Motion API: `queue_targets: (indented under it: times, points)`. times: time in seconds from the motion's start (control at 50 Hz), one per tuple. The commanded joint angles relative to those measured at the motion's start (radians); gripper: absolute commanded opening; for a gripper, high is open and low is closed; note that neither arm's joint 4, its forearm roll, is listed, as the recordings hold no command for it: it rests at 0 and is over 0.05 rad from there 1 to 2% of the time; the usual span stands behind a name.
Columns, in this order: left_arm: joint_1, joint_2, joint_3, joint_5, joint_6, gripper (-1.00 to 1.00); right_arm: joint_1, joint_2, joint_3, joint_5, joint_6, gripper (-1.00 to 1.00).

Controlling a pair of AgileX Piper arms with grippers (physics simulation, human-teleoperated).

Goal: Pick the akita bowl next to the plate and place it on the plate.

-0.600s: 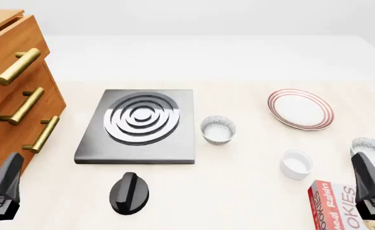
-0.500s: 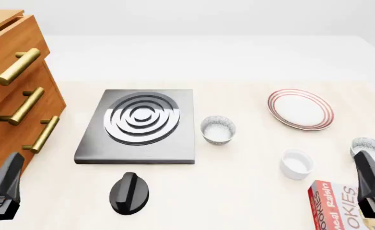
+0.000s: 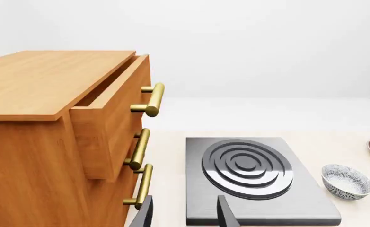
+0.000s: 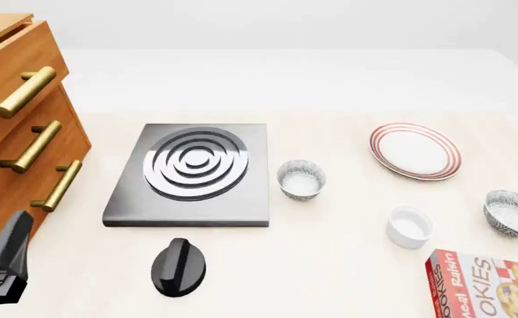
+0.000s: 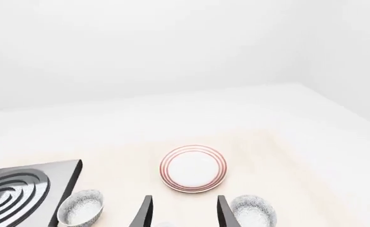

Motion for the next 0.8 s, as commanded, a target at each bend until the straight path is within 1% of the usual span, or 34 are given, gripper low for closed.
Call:
queue_targets:
  times: [0.02,0.04,0.06,0.08,0.1,0.14,0.18,0.2,0.22,0.24,0.26,0.28,0.3,0.32,0.34,0.36,0.38,0.4,0.42,0.44,0.46,0.5,0.52,0.54,0.56,0.58,0.6,0.62,0.64,0.66,0.7,0.74,0.78,0.8]
  points:
    - [0.000,0.000,0.000,0.000,0.000,1.00,-0.021,0.142,-0.144,0.069,-0.049,1.00]
    - [0.000,0.000,0.000,0.000,0.000,1.00,-0.014,0.174,-0.162,0.065,-0.054,1.00]
    - [0.000,0.000,0.000,0.000,0.000,1.00,-0.012,0.189,-0.176,0.075,-0.073,1.00]
    - [0.000,0.000,0.000,0.000,0.000,1.00,-0.012,0.189,-0.176,0.075,-0.073,1.00]
    - [0.000,0.000,0.000,0.000,0.000,1.00,-0.010,0.235,-0.209,0.086,-0.123,1.00]
    - [0.000,0.000,0.000,0.000,0.000,1.00,-0.021,0.254,-0.222,0.102,-0.145,1.00]
    - [0.000,0.000,0.000,0.000,0.000,1.00,-0.024,0.291,-0.246,0.121,-0.136,1.00]
    - [0.000,0.000,0.000,0.000,0.000,1.00,-0.028,0.335,-0.297,0.148,-0.155,1.00]
    - [0.000,0.000,0.000,0.000,0.000,1.00,-0.023,0.349,-0.309,0.158,-0.178,1.00]
    - [0.000,0.000,0.000,0.000,0.000,1.00,-0.023,0.349,-0.309,0.158,-0.178,1.00]
    - [0.000,0.000,0.000,0.000,0.000,1.00,-0.019,0.356,-0.300,0.167,-0.199,1.00]
    - [0.000,0.000,0.000,0.000,0.000,1.00,-0.024,0.383,-0.356,0.203,-0.173,1.00]
    - [0.000,0.000,0.000,0.000,0.000,1.00,-0.021,0.400,-0.395,0.231,-0.164,1.00]
    - [0.000,0.000,0.000,0.000,0.000,1.00,0.007,0.424,-0.426,0.266,-0.170,1.00]
    - [0.000,0.000,0.000,0.000,0.000,1.00,0.019,0.439,-0.441,0.282,-0.167,1.00]
    - [0.000,0.000,0.000,0.000,0.000,1.00,0.018,0.441,-0.421,0.269,-0.179,1.00]
    - [0.000,0.000,0.000,0.000,0.000,1.00,0.018,0.441,-0.421,0.269,-0.179,1.00]
    - [0.000,0.000,0.000,0.000,0.000,1.00,0.042,0.502,-0.473,0.308,-0.167,1.00]
    - [0.000,0.000,0.000,0.000,0.000,1.00,0.051,0.522,-0.499,0.326,-0.171,1.00]
    - [0.000,0.000,0.000,0.000,0.000,1.00,0.051,0.522,-0.500,0.326,-0.171,1.00]
    - [0.000,0.000,0.000,0.000,0.000,1.00,0.071,0.546,-0.503,0.339,-0.162,1.00]
    - [0.000,0.000,0.000,0.000,0.000,1.00,0.101,0.544,-0.517,0.354,-0.189,1.00]
    - [0.000,0.000,0.000,0.000,0.000,1.00,0.132,0.557,-0.526,0.365,-0.136,1.00]
    - [0.000,0.000,0.000,0.000,0.000,1.00,0.122,0.572,-0.522,0.359,-0.147,1.00]
    - [0.000,0.000,0.000,0.000,0.000,1.00,0.109,0.587,-0.514,0.348,-0.184,1.00]
    - [0.000,0.000,0.000,0.000,0.000,1.00,0.125,0.600,-0.511,0.350,-0.182,1.00]
    - [0.000,0.000,0.000,0.000,0.000,1.00,0.125,0.601,-0.483,0.328,-0.190,1.00]
    - [0.000,0.000,0.000,0.000,0.000,1.00,0.117,0.616,-0.527,0.361,-0.186,1.00]
    - [0.000,0.000,0.000,0.000,0.000,1.00,0.128,0.631,-0.508,0.348,-0.164,1.00]
    - [0.000,0.000,0.000,0.000,0.000,1.00,0.129,0.651,-0.533,0.365,-0.169,1.00]
    - [0.000,0.000,0.000,0.000,0.000,1.00,0.124,0.662,-0.545,0.376,-0.172,1.00]
    - [0.000,0.000,0.000,0.000,0.000,1.00,0.121,0.681,-0.563,0.395,-0.200,1.00]
    - [0.000,0.000,0.000,0.000,0.000,1.00,0.107,0.709,-0.608,0.419,-0.168,1.00]
    - [0.000,0.000,0.000,0.000,0.000,1.00,0.105,0.708,-0.596,0.410,-0.157,1.00]
